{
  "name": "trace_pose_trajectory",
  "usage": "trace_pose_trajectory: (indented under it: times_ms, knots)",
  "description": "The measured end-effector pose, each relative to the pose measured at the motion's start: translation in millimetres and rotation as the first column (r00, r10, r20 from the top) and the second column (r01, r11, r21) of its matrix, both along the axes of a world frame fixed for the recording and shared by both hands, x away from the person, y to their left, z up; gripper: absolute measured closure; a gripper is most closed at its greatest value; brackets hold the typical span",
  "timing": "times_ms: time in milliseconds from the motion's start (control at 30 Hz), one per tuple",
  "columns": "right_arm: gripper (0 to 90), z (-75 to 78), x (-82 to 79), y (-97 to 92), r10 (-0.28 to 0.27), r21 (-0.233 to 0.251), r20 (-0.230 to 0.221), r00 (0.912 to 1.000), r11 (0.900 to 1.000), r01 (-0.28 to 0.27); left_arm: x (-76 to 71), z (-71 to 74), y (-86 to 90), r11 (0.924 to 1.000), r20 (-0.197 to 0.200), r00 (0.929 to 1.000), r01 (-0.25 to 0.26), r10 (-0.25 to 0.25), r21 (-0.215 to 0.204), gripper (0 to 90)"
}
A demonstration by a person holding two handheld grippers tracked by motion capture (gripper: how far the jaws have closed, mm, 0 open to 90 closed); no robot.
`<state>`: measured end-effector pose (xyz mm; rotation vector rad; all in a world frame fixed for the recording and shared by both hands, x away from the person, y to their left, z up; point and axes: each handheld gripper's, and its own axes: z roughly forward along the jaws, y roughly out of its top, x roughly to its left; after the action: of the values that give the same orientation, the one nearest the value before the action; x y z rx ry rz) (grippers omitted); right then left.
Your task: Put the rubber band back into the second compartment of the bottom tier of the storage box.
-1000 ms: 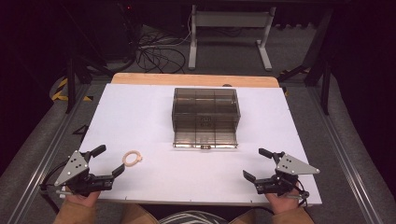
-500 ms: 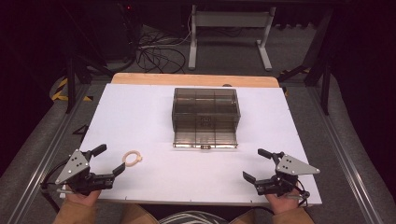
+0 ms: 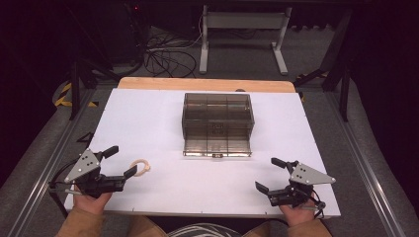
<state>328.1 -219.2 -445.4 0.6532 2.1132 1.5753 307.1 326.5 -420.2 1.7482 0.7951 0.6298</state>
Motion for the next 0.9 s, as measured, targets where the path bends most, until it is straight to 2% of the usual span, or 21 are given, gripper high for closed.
trace_pose_trajectory:
  times_ms: [267,500,667,800,900]
  knots:
    - [5.0,-0.2,-0.8,-1.4,-0.003,-0.002,0.0,1.0,1.0,0.003,11.5,5.1,-1.1,0.9998,-0.02,0.9998,0.007,-0.007,0.017,8.3]
    - [5.0,-0.3,-1.0,-0.9,-0.002,-0.005,0.0,1.0,1.0,0.002,21.7,4.9,1.0,0.9999,-0.06,0.9982,0.002,-0.003,-0.011,7.4]
    - [5.0,-0.5,-0.8,-0.8,-0.001,-0.004,-0.002,1.0,1.0,0.001,26.9,7.6,-0.9,0.9996,-0.062,0.998,-0.005,0.007,0.026,7.9]
    - [5.1,-0.7,-0.8,-0.9,0.001,-0.004,-0.002,1.0,1.0,-0.001,30.8,8.7,-2.0,0.9969,-0.062,0.998,-0.007,0.011,0.078,9.2]
    - [5.1,-0.9,-0.5,-1.2,0.0,-0.003,-0.004,1.0,1.0,0.0,35.5,8.9,-1.2,0.9972,-0.094,0.9955,-0.006,0.013,0.075,10.8]
